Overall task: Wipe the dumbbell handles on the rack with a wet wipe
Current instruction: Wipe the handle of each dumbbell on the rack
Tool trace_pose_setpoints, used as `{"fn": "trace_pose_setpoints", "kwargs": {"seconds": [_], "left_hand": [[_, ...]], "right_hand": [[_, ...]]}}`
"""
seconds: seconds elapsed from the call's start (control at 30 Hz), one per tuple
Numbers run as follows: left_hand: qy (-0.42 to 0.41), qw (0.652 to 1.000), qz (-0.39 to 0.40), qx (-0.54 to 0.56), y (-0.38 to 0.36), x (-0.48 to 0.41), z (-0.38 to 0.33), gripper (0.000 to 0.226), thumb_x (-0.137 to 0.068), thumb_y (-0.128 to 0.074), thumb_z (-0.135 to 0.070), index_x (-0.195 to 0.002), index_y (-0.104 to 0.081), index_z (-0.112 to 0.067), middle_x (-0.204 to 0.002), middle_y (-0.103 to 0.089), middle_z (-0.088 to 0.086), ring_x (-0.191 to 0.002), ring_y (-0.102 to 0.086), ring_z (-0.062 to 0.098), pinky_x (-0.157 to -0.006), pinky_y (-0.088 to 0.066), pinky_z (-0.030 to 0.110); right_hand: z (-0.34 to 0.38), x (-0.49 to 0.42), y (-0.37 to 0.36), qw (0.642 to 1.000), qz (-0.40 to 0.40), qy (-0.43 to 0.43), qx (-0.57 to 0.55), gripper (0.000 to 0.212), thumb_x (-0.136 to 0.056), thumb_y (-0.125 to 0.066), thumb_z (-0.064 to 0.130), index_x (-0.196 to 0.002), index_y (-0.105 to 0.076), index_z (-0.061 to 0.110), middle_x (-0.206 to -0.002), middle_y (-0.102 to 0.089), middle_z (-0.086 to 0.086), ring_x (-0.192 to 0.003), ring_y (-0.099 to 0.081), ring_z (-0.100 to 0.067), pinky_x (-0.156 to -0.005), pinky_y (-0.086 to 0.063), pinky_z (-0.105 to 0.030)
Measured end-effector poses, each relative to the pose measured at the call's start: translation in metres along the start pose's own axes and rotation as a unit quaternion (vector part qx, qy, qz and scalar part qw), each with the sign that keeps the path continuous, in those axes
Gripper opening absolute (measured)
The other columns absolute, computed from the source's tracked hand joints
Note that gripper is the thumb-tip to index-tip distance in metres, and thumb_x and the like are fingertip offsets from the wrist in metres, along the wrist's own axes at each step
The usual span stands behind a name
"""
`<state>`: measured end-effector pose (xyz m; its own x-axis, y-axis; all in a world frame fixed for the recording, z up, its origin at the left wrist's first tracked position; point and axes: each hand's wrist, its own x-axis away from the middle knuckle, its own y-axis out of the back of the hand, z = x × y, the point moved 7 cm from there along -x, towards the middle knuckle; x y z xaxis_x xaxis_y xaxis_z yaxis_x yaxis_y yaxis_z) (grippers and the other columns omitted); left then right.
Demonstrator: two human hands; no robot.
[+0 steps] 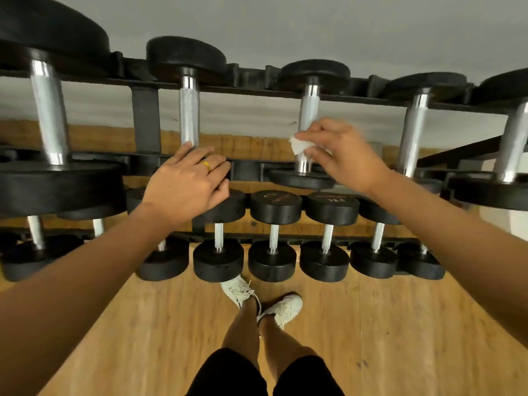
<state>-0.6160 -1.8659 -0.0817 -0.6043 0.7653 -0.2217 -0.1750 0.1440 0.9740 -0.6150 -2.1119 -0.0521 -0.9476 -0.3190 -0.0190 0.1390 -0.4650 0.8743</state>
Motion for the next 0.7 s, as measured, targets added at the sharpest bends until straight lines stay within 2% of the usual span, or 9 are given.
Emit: {"fn": "trace_pose_setpoints", "kwargs": {"seconds": [0.07,0.1,0.17,0.27,0.37,0.47,0.6,0.7], "left_hand": [[-0.027,1.0,0.014,-0.008,0.001,-0.001,-0.003,0.034,-0.107,-0.047,-0.028,-0.121,-0.072,-0.01,-0.118,-0.072,0.013,-0.118,-0.065,0.034,-0.103,-0.05,0.055],[-0.04,0.999,0.022,-0.011,0.002,-0.002,-0.004,0.033,-0.108,-0.047,-0.028,-0.122,-0.072,-0.011,-0.119,-0.071,0.013,-0.118,-0.064,0.035,-0.101,-0.051,0.055],[-0.068,0.996,0.047,-0.02,0.002,-0.002,-0.006,0.034,-0.109,-0.045,-0.029,-0.123,-0.07,-0.011,-0.123,-0.068,0.015,-0.12,-0.061,0.037,-0.1,-0.05,0.056],[-0.162,0.98,0.105,-0.045,-0.006,-0.002,-0.012,0.041,-0.109,-0.037,-0.029,-0.129,-0.066,-0.007,-0.128,-0.065,0.018,-0.126,-0.056,0.04,-0.101,-0.048,0.061],[-0.234,0.962,0.134,-0.047,-0.01,-0.006,-0.009,0.047,-0.108,-0.037,-0.031,-0.126,-0.07,-0.004,-0.124,-0.07,0.017,-0.126,-0.06,0.04,-0.108,-0.043,0.061],[-0.241,0.962,0.116,-0.053,-0.008,-0.005,-0.012,0.044,-0.106,-0.043,-0.032,-0.121,-0.074,-0.006,-0.12,-0.073,0.014,-0.124,-0.064,0.037,-0.113,-0.04,0.057],[-0.218,0.971,0.079,-0.058,-0.003,-0.002,-0.019,0.034,-0.105,-0.053,-0.029,-0.121,-0.075,-0.009,-0.122,-0.073,0.011,-0.12,-0.066,0.033,-0.109,-0.046,0.049],[-0.222,0.971,0.066,-0.061,-0.001,-0.003,-0.018,0.033,-0.104,-0.056,-0.029,-0.121,-0.076,-0.009,-0.122,-0.073,0.01,-0.118,-0.067,0.033,-0.107,-0.05,0.048]], "right_hand": [[-0.009,0.019,0.005,0.985,-0.09,-0.118,-0.084,0.032,-0.097,-0.062,0.011,-0.128,-0.066,0.011,-0.111,-0.063,-0.004,-0.098,-0.054,-0.006,-0.091,-0.042,-0.012],[-0.014,0.033,0.006,0.966,-0.139,-0.173,-0.132,0.031,-0.097,-0.062,0.013,-0.128,-0.067,0.013,-0.11,-0.064,0.0,-0.096,-0.056,-0.006,-0.09,-0.045,-0.014],[-0.027,0.063,0.001,0.911,-0.212,-0.266,-0.232,0.03,-0.097,-0.062,0.014,-0.127,-0.067,0.017,-0.109,-0.068,0.005,-0.098,-0.064,-0.007,-0.09,-0.051,-0.019],[-0.045,0.102,-0.022,0.837,-0.255,-0.348,-0.336,0.029,-0.098,-0.062,0.013,-0.125,-0.068,0.017,-0.112,-0.072,0.006,-0.104,-0.067,-0.004,-0.093,-0.055,-0.023],[-0.049,0.117,-0.044,0.807,-0.239,-0.377,-0.385,0.028,-0.1,-0.06,0.016,-0.126,-0.068,0.017,-0.114,-0.071,0.007,-0.106,-0.065,-0.001,-0.093,-0.053,-0.02],[-0.043,0.116,-0.057,0.793,-0.239,-0.374,-0.417,0.028,-0.102,-0.057,0.018,-0.128,-0.066,0.02,-0.111,-0.068,0.015,-0.101,-0.061,0.012,-0.089,-0.048,-0.008],[-0.045,0.117,-0.066,0.757,-0.259,-0.382,-0.463,0.028,-0.102,-0.057,0.021,-0.128,-0.067,0.018,-0.112,-0.07,0.013,-0.106,-0.063,0.005,-0.095,-0.049,-0.015],[-0.05,0.115,-0.067,0.745,-0.273,-0.395,-0.463,0.026,-0.1,-0.061,0.019,-0.123,-0.07,0.015,-0.108,-0.072,0.011,-0.102,-0.064,0.005,-0.093,-0.05,-0.015]]}}
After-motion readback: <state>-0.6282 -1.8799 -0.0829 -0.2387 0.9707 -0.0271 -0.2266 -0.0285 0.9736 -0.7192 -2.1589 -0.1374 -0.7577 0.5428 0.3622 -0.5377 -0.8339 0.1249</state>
